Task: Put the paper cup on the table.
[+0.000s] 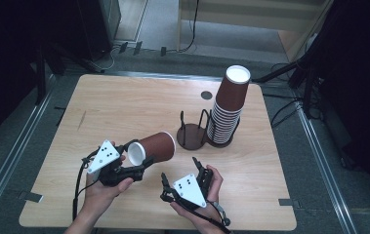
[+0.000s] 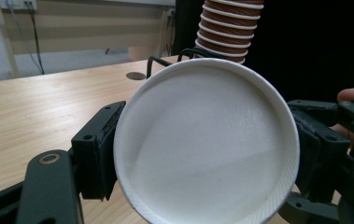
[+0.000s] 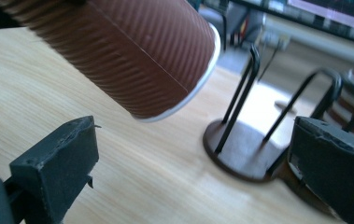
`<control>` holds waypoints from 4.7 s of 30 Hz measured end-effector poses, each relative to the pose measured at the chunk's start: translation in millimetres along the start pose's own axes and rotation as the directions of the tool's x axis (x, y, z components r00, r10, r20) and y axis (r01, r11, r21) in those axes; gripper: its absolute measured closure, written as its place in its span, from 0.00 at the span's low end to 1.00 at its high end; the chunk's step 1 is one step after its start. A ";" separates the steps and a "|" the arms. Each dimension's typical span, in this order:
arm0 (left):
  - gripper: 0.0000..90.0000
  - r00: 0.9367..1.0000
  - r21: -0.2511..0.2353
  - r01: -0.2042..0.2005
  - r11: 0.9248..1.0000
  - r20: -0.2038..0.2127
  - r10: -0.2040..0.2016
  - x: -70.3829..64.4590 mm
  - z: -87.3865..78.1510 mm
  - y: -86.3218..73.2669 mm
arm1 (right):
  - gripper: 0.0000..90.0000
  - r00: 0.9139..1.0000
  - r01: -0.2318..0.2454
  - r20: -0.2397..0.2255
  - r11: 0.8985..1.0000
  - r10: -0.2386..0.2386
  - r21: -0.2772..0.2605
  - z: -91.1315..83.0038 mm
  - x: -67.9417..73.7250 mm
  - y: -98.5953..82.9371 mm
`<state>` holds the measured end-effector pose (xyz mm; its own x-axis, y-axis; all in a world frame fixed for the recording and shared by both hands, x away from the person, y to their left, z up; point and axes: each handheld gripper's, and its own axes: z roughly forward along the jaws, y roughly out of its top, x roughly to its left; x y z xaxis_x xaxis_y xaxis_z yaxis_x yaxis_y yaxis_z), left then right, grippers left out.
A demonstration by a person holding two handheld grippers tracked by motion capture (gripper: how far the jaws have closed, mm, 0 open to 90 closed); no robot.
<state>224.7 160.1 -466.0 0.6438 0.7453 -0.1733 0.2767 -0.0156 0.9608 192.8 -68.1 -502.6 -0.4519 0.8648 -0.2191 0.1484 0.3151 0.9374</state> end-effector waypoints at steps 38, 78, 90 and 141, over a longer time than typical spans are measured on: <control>0.27 0.996 -0.170 0.010 0.985 0.089 0.005 -17.5 11.1 -6.1 | 0.00 0.692 -0.722 0.020 0.692 0.722 -0.011 -14.0 -29.0 33.0; 0.27 0.989 -0.217 -0.086 0.972 0.096 0.109 -38.3 26.5 -23.9 | 0.00 -0.221 -0.962 -0.071 -0.205 0.973 0.180 -1.5 -43.9 16.3; 0.27 0.987 -0.209 -0.092 0.973 0.109 0.117 -41.8 28.0 -25.5 | 0.00 -0.305 -0.931 -0.072 -0.282 0.950 0.231 16.2 -49.2 10.6; 0.00 1.000 -0.146 0.015 0.989 0.003 -0.015 -8.4 -14.3 -35.2 | 0.11 0.122 -0.982 -0.111 0.136 0.986 0.129 13.4 -82.8 31.5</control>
<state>199.4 163.9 -495.2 0.6420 0.7432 -0.1883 0.1797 0.0929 0.9793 246.7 -124.6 -458.6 -0.0063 0.3728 0.9279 0.5779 -0.7559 0.3076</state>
